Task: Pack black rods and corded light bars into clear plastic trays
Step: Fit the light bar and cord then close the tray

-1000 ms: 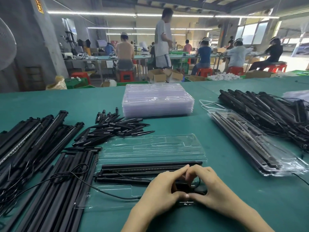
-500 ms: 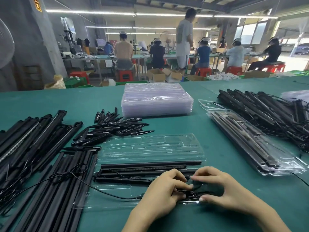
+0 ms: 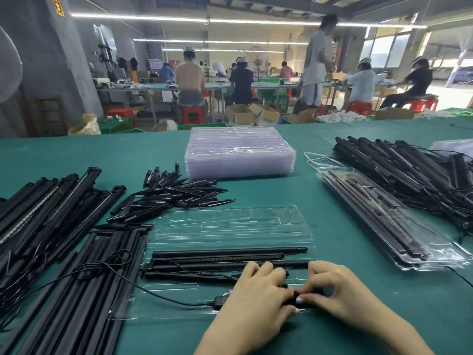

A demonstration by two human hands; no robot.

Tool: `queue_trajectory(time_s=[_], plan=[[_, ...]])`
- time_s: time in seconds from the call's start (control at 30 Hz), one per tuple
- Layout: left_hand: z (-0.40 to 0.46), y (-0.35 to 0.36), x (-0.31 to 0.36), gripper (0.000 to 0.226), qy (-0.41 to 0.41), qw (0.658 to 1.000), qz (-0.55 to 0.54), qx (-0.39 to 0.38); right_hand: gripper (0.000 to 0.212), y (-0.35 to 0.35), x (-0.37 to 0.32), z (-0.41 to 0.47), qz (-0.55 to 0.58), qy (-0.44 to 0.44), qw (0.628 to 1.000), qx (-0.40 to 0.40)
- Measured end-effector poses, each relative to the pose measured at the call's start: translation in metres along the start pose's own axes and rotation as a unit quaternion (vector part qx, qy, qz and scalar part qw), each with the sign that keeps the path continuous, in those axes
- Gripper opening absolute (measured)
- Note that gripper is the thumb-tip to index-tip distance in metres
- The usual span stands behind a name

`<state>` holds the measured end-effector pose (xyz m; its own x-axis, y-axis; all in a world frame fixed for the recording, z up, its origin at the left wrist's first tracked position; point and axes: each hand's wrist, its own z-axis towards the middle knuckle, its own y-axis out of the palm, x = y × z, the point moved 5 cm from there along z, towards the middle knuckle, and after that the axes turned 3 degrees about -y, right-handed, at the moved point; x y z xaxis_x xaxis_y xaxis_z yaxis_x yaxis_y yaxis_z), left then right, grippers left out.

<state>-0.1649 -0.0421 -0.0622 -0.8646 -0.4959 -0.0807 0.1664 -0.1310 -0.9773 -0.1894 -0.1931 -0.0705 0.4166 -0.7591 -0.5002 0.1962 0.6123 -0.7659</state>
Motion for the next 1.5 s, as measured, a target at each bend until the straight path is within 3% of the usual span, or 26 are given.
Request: queue_trajectory(time_s=[0.1,0.2,0.3,0.37,0.47,0.53,0.63,0.77,1.03,1.2,1.27,1.37,1.43,1.5], plan=[[-0.004,-0.011,0.003,0.027,0.004,1.0,0.0,-0.021,0.014,0.0,0.0,-0.001,-0.004,-0.005,1.0,-0.026],[-0.021,-0.025,-0.04,0.04,-0.08,0.989,-0.122,-0.009,0.017,-0.002,0.001,0.0,0.033,0.013,0.999,-0.019],[-0.066,-0.049,-0.123,0.035,-0.201,0.975,-0.072,0.062,0.024,-0.004,0.0,0.001,0.047,0.023,0.999,-0.002],[-0.106,-0.061,-0.178,0.035,-0.285,0.958,-0.009,0.037,0.027,-0.005,-0.003,0.0,0.044,0.018,0.999,0.009],[-0.163,-0.058,-0.229,0.032,-0.361,0.929,0.016,-0.077,0.027,-0.004,-0.009,0.0,0.027,0.013,1.0,0.005],[-0.185,-0.054,-0.236,0.011,-0.368,0.922,-0.007,-0.117,0.029,-0.005,-0.011,0.0,0.017,0.008,1.0,0.006],[-0.196,-0.05,-0.232,0.022,-0.37,0.924,-0.033,-0.087,0.028,-0.007,-0.012,0.0,0.011,0.005,1.0,0.0],[-0.192,-0.054,-0.216,0.018,-0.362,0.93,-0.063,-0.006,0.022,-0.005,-0.01,-0.001,0.003,0.01,1.0,-0.019],[-0.203,-0.064,-0.214,0.005,-0.403,0.914,-0.025,-0.029,0.018,-0.008,-0.008,-0.007,-0.005,0.016,0.999,-0.035],[-0.193,-0.059,-0.191,0.004,-0.405,0.914,0.017,0.003,0.018,-0.019,-0.01,-0.016,-0.007,0.038,0.999,-0.015],[-0.184,-0.062,-0.184,0.02,-0.385,0.92,0.054,0.049,0.017,-0.02,-0.01,-0.019,-0.01,0.043,0.999,-0.007],[-0.149,-0.074,-0.143,0.028,-0.274,0.945,0.076,0.16,0.019,-0.02,-0.01,-0.02,-0.003,0.054,0.999,0.002],[-0.117,-0.064,-0.102,0.034,-0.17,0.974,0.049,0.14,0.019,-0.019,-0.01,-0.02,0.002,0.056,0.998,0.008],[-0.088,-0.041,-0.063,0.037,-0.095,0.992,0.032,0.072,0.018,-0.019,-0.01,-0.021,0.003,0.056,0.998,0.011]])
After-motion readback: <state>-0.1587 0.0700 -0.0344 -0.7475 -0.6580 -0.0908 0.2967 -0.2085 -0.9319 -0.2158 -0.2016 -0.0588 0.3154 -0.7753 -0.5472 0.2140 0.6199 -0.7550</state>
